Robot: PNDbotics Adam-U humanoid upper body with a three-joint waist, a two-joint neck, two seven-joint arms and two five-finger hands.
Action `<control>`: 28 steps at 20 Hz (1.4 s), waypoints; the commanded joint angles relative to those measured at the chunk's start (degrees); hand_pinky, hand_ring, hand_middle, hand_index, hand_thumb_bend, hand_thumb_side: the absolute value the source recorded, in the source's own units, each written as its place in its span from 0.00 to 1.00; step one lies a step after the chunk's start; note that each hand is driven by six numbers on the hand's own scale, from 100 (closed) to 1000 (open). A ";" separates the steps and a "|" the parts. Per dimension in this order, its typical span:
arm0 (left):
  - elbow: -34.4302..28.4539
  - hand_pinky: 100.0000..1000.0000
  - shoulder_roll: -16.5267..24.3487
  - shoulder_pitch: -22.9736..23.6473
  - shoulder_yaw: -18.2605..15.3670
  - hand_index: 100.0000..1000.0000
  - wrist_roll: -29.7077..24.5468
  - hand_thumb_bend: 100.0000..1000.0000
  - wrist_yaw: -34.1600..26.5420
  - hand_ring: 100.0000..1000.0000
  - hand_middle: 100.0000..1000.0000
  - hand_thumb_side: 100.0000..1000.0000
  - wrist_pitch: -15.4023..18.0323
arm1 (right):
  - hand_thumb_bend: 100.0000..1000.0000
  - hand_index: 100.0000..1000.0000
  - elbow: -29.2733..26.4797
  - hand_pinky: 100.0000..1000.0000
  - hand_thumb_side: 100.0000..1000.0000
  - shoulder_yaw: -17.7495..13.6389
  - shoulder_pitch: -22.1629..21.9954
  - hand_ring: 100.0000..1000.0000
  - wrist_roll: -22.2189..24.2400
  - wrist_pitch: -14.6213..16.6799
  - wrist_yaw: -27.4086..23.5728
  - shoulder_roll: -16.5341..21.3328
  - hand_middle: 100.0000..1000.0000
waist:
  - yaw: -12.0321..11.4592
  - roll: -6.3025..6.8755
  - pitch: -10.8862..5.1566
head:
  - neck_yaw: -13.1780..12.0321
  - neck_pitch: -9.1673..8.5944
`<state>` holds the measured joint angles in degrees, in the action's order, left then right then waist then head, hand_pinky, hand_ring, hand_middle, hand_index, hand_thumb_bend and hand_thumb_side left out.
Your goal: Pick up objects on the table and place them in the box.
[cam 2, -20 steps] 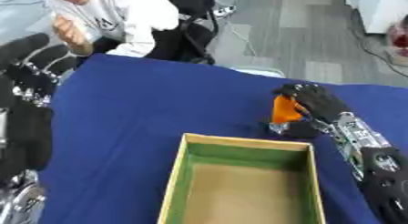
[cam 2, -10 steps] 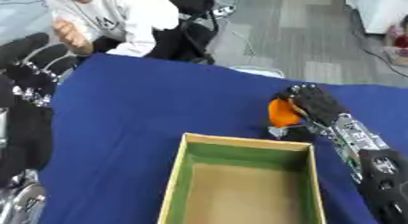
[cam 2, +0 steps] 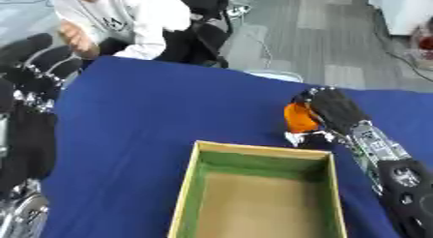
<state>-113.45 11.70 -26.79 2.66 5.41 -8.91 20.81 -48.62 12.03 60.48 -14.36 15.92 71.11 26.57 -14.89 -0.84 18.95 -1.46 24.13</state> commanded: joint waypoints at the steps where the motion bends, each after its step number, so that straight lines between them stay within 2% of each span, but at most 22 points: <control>1: -1.14 0.82 0.48 -0.58 -0.03 0.80 -0.18 0.83 -0.20 0.74 0.77 0.49 0.10 | 0.04 0.00 -1.55 0.00 0.39 -0.02 1.23 0.00 -0.43 -0.29 -3.20 0.67 0.00 | 0.27 0.15 -1.04 | 0.24 -0.10; 8: -1.14 0.82 0.91 0.08 -0.20 0.80 -0.02 0.82 -0.17 0.74 0.77 0.49 -0.01 | 0.05 0.00 -2.88 0.00 0.38 -0.09 2.92 0.00 1.67 -3.09 -6.49 1.06 0.00 | 1.43 0.38 -1.56 | 0.34 0.58; 17: -1.14 0.82 1.40 0.97 -0.31 0.80 0.05 0.82 -0.24 0.74 0.77 0.49 -0.20 | 0.05 0.00 -6.07 0.00 0.38 0.51 3.79 0.00 4.92 -4.83 -8.41 1.95 0.00 | 2.83 0.66 -2.50 | 0.14 0.59; 23: -1.14 0.82 1.95 2.00 -0.46 0.80 0.23 0.82 -0.39 0.74 0.77 0.49 -0.38 | 0.06 0.00 -13.17 0.00 0.39 2.55 2.97 0.00 9.10 -5.86 -11.69 1.88 0.00 | 4.46 0.84 -3.38 | -0.50 1.46; 28: -1.14 0.82 2.26 2.32 -0.98 0.80 0.51 0.82 0.12 0.74 0.77 0.48 -0.21 | 0.07 0.00 -24.95 0.00 0.39 4.52 0.49 0.00 16.49 -6.67 -17.28 3.02 0.00 | 5.26 0.91 -3.93 | -0.63 2.35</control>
<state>-113.46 12.75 -24.08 2.25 5.67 -8.90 20.59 -69.97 16.43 60.37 0.59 9.48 55.29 27.93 -9.62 -0.10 16.67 -1.60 26.27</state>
